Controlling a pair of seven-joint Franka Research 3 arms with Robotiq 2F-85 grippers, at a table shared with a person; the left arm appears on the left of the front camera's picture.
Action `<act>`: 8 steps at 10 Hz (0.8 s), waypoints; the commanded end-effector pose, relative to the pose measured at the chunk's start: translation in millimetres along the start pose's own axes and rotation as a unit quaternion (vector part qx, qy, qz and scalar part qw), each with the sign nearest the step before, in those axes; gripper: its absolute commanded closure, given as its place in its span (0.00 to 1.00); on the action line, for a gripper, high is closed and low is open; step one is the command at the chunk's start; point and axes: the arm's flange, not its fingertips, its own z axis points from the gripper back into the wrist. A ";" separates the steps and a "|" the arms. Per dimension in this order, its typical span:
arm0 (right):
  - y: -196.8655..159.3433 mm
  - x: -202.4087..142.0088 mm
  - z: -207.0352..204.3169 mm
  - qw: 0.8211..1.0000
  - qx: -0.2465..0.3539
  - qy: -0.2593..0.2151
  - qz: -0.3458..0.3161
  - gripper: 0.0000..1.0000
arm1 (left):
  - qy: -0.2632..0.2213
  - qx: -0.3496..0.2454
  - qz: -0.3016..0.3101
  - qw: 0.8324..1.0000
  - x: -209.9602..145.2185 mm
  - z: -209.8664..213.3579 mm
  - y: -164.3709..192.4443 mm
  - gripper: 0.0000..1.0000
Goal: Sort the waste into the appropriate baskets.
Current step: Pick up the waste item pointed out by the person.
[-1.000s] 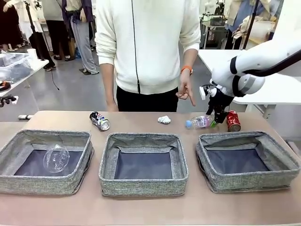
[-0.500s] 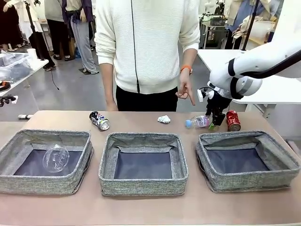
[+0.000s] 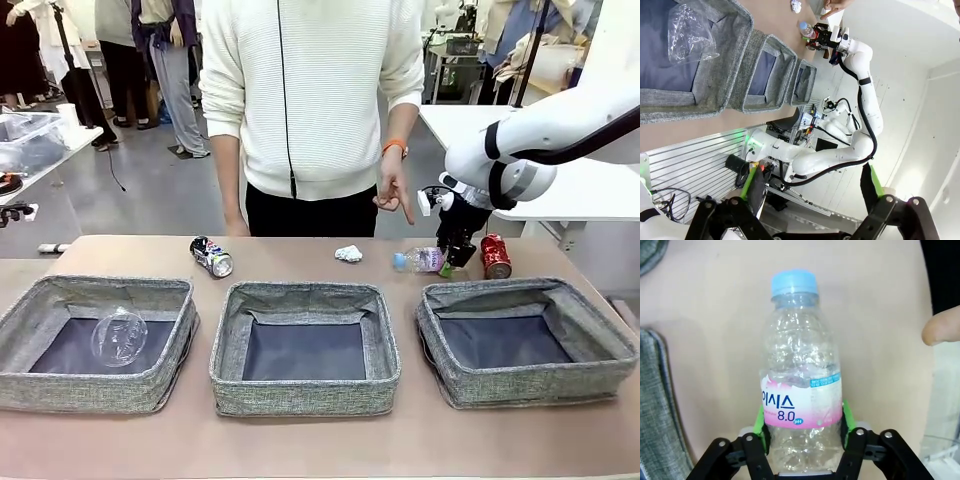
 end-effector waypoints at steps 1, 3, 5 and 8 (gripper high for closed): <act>-2.5 0.6 5.5 1.000 0.000 -0.001 -0.013 0.72 | 0.003 -0.007 -0.001 1.000 -1.6 0.1 -3.3 0.00; -0.7 -0.1 8.2 1.000 -0.004 0.004 -0.013 1.00 | 0.003 -0.007 -0.001 1.000 -1.6 0.1 -3.3 0.00; 1.4 -1.2 12.8 1.000 -0.001 0.004 -0.008 1.00 | 0.003 -0.007 -0.001 1.000 -1.6 0.1 -3.3 0.00; 3.2 -2.5 15.2 1.000 -0.003 0.007 -0.026 1.00 | 0.003 -0.007 -0.001 1.000 -1.6 0.1 -3.3 0.00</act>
